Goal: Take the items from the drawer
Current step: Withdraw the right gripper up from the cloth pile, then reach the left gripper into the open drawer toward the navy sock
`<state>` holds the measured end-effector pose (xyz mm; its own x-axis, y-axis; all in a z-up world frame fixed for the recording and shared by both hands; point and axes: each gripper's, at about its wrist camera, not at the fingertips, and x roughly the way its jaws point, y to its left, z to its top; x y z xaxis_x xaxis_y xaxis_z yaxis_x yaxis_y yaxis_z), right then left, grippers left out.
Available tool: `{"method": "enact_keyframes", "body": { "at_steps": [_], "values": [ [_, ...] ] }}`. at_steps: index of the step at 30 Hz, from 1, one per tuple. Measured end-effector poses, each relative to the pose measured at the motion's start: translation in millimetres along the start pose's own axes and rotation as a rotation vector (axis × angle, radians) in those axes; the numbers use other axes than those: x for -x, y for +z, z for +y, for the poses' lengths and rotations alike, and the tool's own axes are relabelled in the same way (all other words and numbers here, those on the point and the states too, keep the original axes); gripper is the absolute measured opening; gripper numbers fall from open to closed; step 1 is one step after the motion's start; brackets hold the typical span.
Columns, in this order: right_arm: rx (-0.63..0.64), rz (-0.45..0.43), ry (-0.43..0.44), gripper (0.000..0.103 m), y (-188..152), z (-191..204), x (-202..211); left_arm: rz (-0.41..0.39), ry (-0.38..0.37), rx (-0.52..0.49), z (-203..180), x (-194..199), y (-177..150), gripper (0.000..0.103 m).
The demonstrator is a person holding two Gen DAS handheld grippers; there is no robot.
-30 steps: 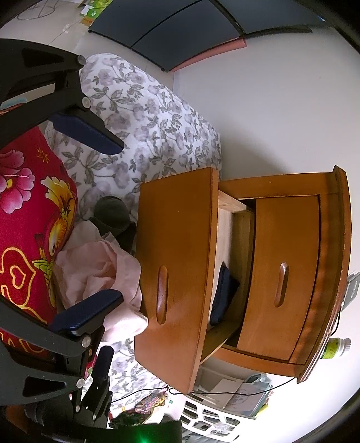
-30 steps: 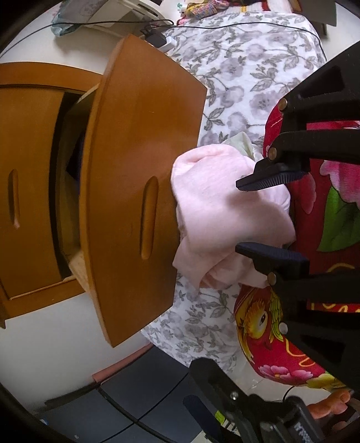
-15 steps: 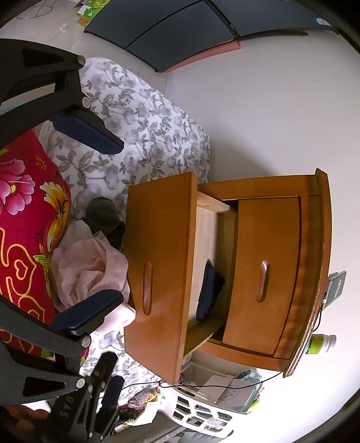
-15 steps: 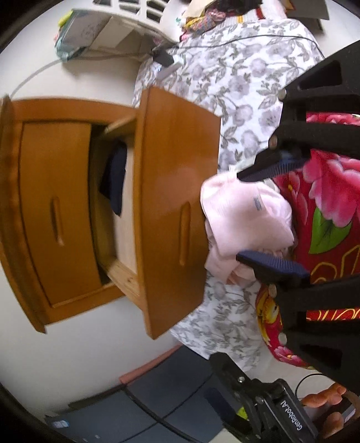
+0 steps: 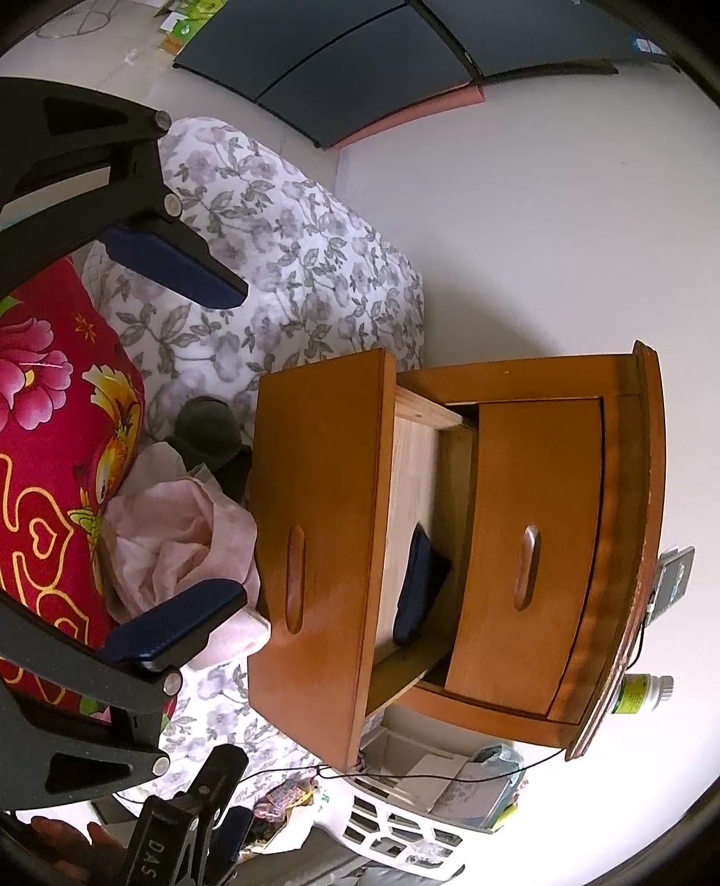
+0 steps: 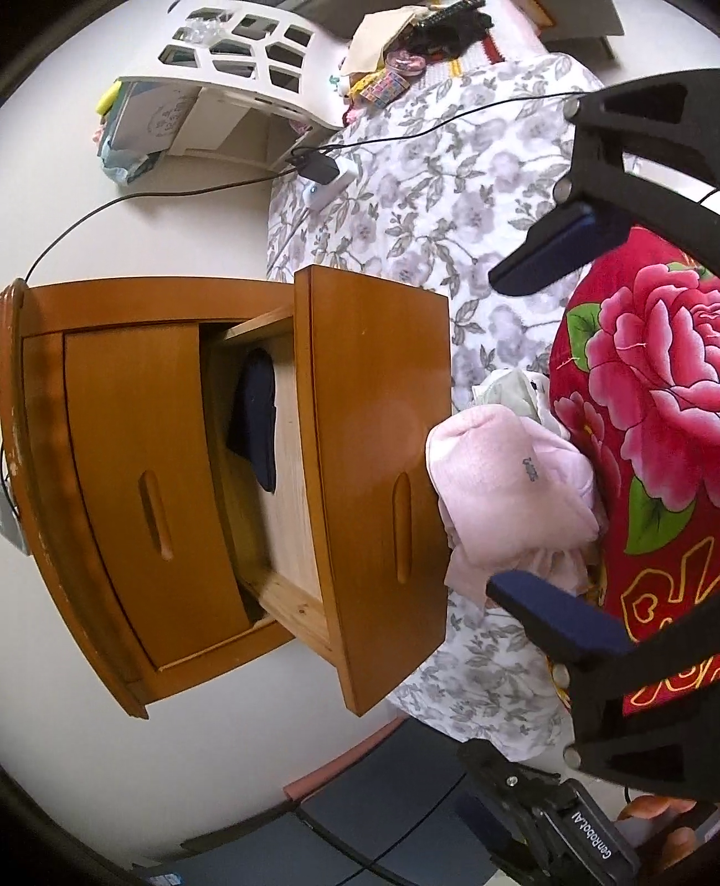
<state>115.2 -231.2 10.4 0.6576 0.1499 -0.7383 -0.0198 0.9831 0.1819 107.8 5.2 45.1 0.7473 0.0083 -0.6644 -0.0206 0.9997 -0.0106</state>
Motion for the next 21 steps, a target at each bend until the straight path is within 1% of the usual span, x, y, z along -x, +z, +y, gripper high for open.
{"method": "enact_keyframes", "body": {
  "at_steps": [6, 10, 14, 17, 21],
  "values": [
    [-0.002, -0.009, 0.008, 0.103, -1.4, -1.8, -3.1, -0.011, 0.021, 0.023, 4.2, -5.0, -1.3, 0.098],
    [0.007, -0.020, 0.006, 0.103, -1.9, -1.7, -4.6, -0.018, 0.006, 0.050, 6.8, -6.6, -1.9, 0.098],
    [0.010, -0.038, 0.021, 0.103, -2.2, -0.5, -5.1, -0.026, -0.008, 0.045, 4.8, -6.8, 0.5, 0.098],
    [0.001, -0.050, 0.036, 0.103, -2.3, -1.4, -5.5, -0.034, -0.014, 0.036, 4.1, -8.1, 7.4, 0.098],
    [-0.009, -0.056, 0.029, 0.103, -2.6, -5.2, -9.0, -0.066, -0.013, 0.021, 4.1, -7.5, 25.4, 0.098]
  ]
}}
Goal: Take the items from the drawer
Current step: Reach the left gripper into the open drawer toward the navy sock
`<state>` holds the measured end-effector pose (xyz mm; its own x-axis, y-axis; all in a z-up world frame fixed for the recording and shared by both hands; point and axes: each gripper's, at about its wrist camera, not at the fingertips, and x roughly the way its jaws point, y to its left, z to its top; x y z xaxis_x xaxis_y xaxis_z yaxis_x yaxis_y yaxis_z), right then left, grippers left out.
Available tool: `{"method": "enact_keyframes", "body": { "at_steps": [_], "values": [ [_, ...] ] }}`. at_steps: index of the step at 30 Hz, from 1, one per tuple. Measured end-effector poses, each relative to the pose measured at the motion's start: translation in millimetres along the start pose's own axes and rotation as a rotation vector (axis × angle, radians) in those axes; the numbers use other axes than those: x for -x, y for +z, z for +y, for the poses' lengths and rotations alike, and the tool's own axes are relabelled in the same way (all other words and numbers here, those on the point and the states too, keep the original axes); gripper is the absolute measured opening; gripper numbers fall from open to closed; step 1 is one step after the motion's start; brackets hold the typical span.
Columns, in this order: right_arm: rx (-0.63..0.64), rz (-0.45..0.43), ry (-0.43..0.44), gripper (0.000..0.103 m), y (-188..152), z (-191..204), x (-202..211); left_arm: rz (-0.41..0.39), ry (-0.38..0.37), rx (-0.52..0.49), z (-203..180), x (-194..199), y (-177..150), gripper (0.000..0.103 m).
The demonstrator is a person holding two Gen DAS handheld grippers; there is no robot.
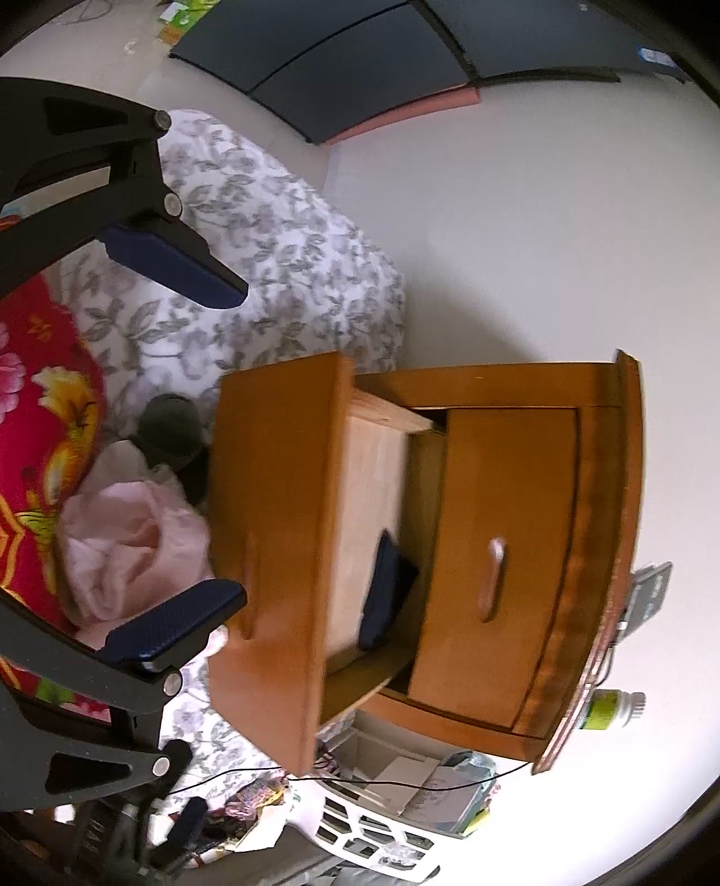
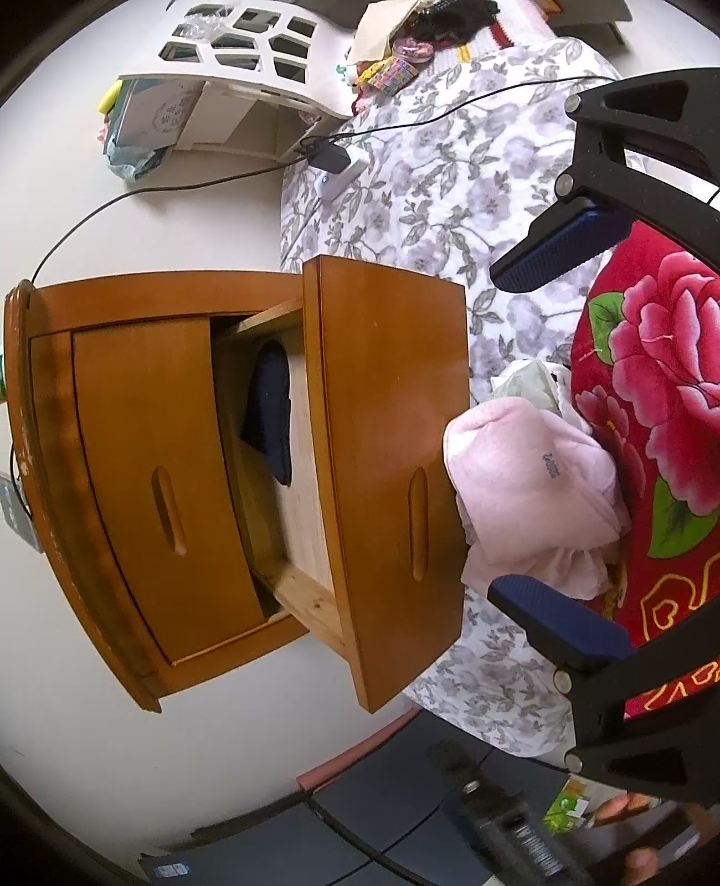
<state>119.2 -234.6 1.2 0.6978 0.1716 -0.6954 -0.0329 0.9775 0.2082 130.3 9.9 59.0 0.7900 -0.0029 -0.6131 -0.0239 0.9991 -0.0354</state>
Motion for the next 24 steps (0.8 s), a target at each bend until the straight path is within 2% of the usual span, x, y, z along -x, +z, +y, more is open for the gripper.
{"method": "enact_keyframes", "body": {
  "at_steps": [3, 11, 15, 24],
  "values": [
    [-0.007, 0.011, 0.001, 0.103, -0.6, -3.9, -5.6, -0.016, -0.005, -0.033, -3.0, -3.5, 20.7, 0.098],
    [-0.014, 0.047, 0.012, 0.103, -2.2, -7.7, -20.3, 0.009, -0.077, -0.138, -27.9, -24.9, 84.4, 0.098],
    [-0.017, 0.054, 0.017, 0.103, -1.8, -9.0, -23.9, 0.047, -0.053, -0.207, -49.7, -44.1, 114.3, 0.098],
    [-0.033, 0.078, 0.036, 0.103, -0.7, -14.7, -34.8, 0.141, -0.070, -0.179, -96.6, -101.8, 142.4, 0.098]
  ]
}}
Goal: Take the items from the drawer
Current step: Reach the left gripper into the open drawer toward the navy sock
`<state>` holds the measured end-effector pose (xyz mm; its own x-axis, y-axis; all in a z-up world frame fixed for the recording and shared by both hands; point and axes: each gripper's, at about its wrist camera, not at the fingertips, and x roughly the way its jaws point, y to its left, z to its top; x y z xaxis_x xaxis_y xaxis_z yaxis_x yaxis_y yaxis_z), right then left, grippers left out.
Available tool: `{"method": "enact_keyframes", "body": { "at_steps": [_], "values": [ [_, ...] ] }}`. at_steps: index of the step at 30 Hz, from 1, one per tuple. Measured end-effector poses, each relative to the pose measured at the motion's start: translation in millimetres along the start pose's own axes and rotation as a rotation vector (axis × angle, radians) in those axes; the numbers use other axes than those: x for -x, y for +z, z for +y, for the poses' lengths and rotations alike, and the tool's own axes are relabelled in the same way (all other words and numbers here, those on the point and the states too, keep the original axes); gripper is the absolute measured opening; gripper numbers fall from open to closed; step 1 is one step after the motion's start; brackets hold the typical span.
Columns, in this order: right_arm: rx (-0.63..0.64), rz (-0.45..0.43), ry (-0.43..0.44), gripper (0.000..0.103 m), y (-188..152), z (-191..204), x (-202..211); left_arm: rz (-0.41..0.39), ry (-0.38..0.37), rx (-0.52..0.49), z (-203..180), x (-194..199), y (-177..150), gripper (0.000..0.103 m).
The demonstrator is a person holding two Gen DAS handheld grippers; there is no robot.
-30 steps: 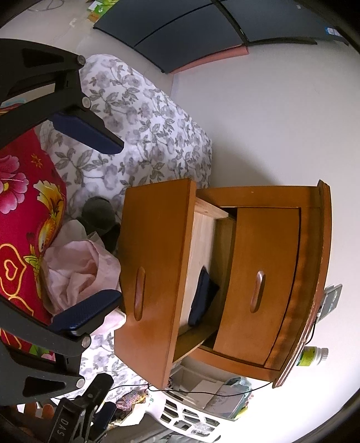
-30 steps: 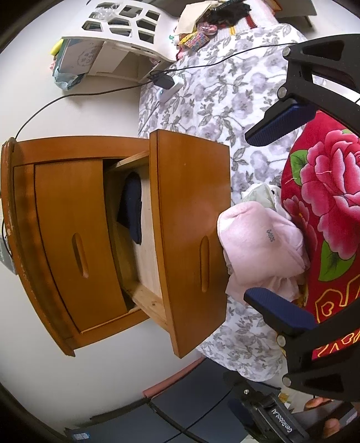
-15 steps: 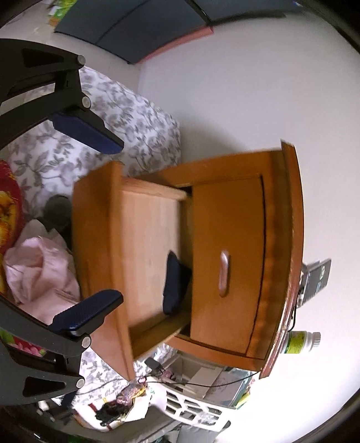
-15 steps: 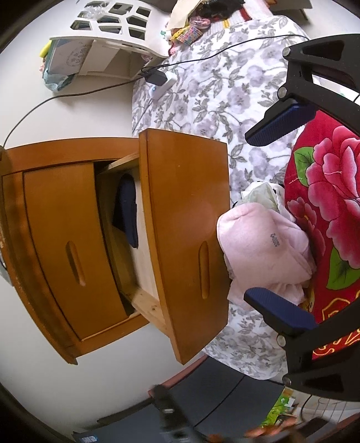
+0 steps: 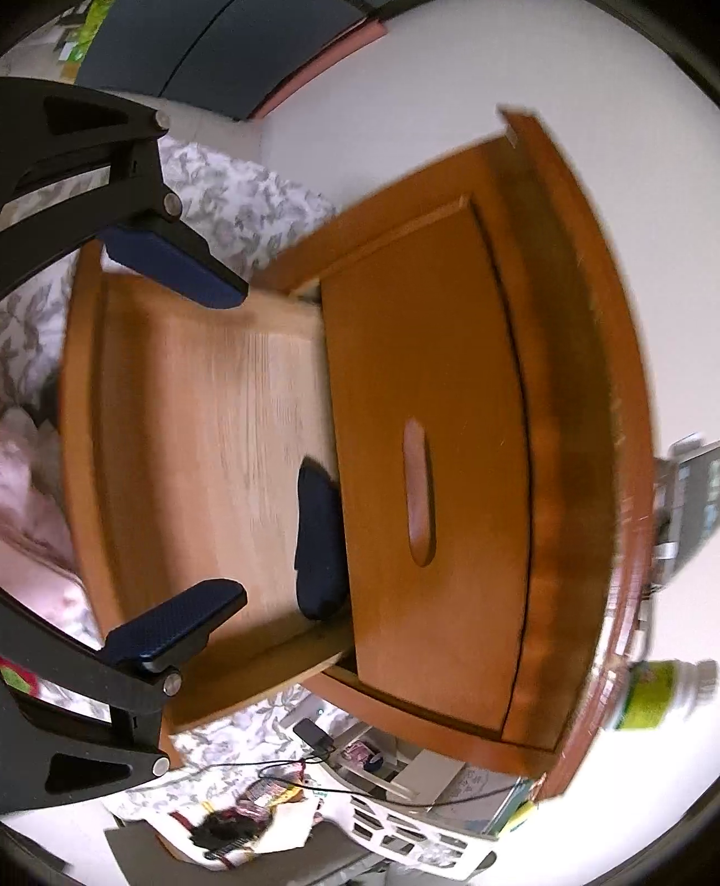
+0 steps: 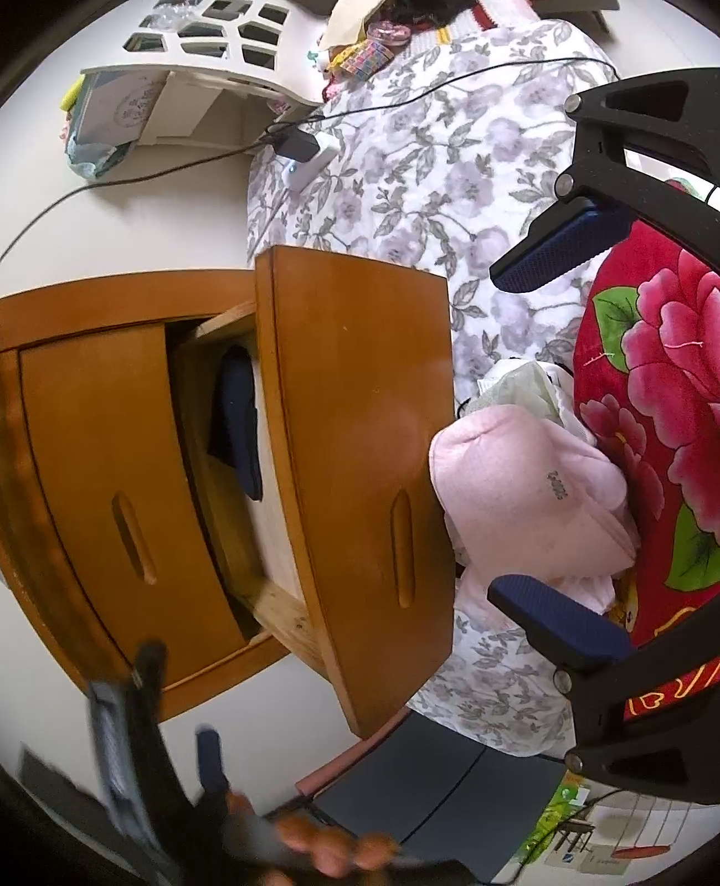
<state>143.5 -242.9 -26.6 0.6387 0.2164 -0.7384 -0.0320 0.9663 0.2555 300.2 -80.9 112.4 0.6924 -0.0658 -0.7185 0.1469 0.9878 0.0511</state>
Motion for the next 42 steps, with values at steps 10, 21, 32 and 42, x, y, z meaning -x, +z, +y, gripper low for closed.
{"method": "enact_keyframes", "body": {
  "at_steps": [10, 21, 32, 42],
  "values": [
    [-0.025, 0.007, 0.041, 0.103, 2.6, -8.5, -5.1, 0.131, 0.029, 0.043, -38.0, -81.4, 19.8, 0.098],
    [-0.067, 0.002, 0.083, 0.103, 3.6, -22.6, -7.1, 0.209, 0.106, -0.322, -70.4, -124.8, 28.5, 0.090],
    [-0.085, 0.011, 0.073, 0.103, 5.6, -29.1, -11.3, 0.286, 0.108, -0.679, -102.8, -162.9, 16.3, 0.069],
    [0.009, 0.022, 0.026, 0.103, 12.4, -13.3, -18.0, 0.255, 0.178, -0.873, -128.4, -193.8, 7.6, 0.058]
  ]
}}
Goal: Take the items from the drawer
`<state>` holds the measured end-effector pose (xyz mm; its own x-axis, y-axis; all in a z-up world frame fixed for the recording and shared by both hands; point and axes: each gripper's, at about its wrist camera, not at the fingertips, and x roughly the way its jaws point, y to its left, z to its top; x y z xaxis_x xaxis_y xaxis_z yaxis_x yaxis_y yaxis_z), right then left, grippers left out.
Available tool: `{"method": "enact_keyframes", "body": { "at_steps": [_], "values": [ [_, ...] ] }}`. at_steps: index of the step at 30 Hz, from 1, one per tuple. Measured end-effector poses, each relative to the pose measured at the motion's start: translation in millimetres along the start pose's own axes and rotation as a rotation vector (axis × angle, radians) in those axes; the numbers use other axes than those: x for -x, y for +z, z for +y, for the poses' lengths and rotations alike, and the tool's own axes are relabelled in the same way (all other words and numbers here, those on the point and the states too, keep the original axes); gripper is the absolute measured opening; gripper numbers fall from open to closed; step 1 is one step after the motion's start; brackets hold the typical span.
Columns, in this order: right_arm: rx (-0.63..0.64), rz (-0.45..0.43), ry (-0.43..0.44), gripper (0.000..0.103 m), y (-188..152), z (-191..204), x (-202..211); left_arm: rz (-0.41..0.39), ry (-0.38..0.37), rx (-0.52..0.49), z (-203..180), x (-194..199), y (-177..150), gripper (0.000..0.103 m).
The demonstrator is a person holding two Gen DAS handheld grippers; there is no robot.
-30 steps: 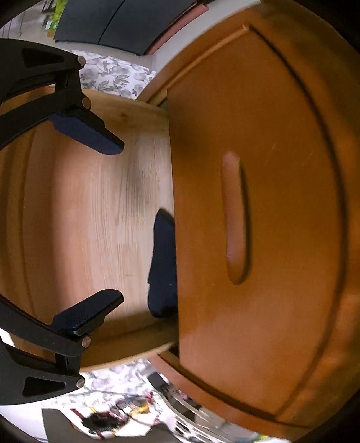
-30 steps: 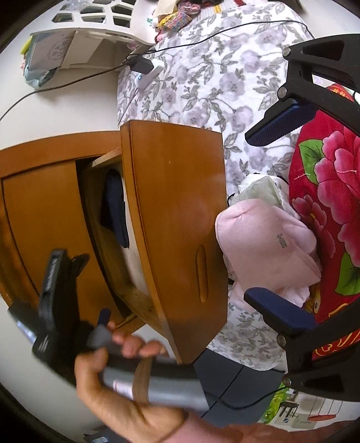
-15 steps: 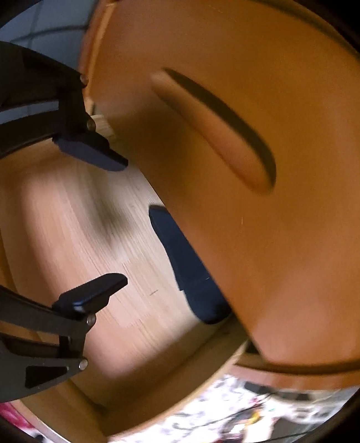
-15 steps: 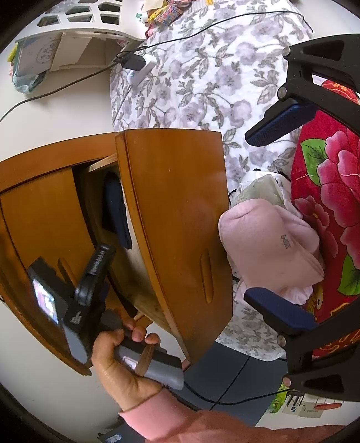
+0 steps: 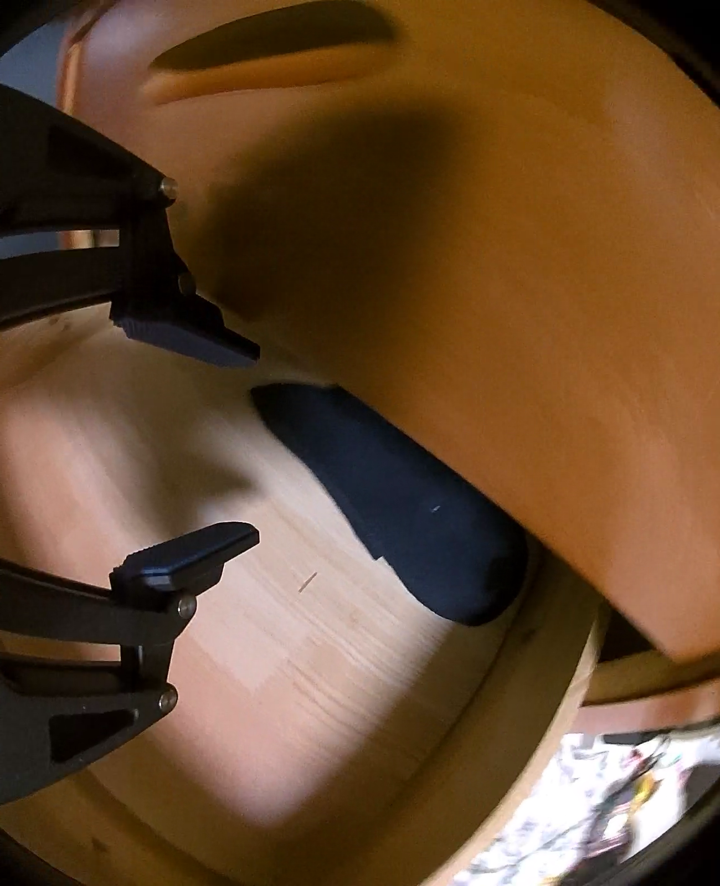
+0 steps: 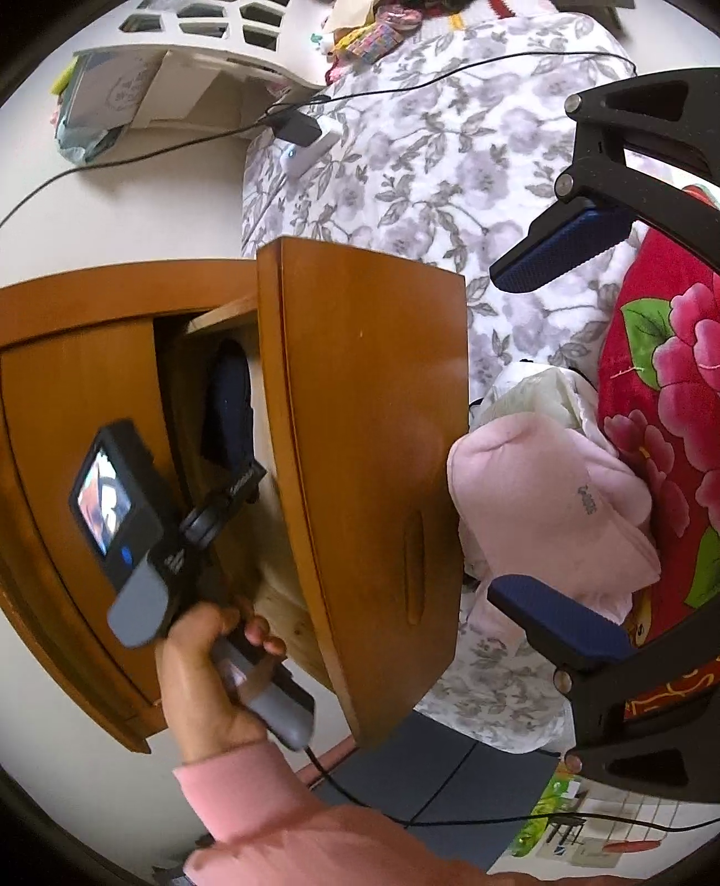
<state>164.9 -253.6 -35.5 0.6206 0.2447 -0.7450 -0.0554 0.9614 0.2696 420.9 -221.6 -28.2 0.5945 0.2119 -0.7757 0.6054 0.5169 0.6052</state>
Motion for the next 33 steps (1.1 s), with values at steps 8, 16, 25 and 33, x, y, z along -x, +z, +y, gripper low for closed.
{"method": "enact_keyframes", "body": {
  "at_steps": [8, 16, 25, 33],
  "values": [
    [-0.004, 0.024, 0.005, 0.103, 0.0, -0.2, -9.1, -0.063, 0.085, -0.145, -29.0, -9.3, 4.4, 0.050],
    [-0.003, 0.029, 0.012, 0.103, -0.2, 0.0, -12.1, -0.106, 0.147, -0.225, -51.8, -14.6, 3.4, 0.049],
    [-0.016, 0.029, 0.023, 0.103, -0.4, -2.9, -13.5, -0.149, 0.239, -0.236, -70.0, -10.8, -9.6, 0.047],
    [-0.029, 0.022, 0.039, 0.103, 0.7, -5.9, -12.3, -0.132, 0.252, -0.211, -75.5, -20.1, -10.4, 0.022]
  ]
}}
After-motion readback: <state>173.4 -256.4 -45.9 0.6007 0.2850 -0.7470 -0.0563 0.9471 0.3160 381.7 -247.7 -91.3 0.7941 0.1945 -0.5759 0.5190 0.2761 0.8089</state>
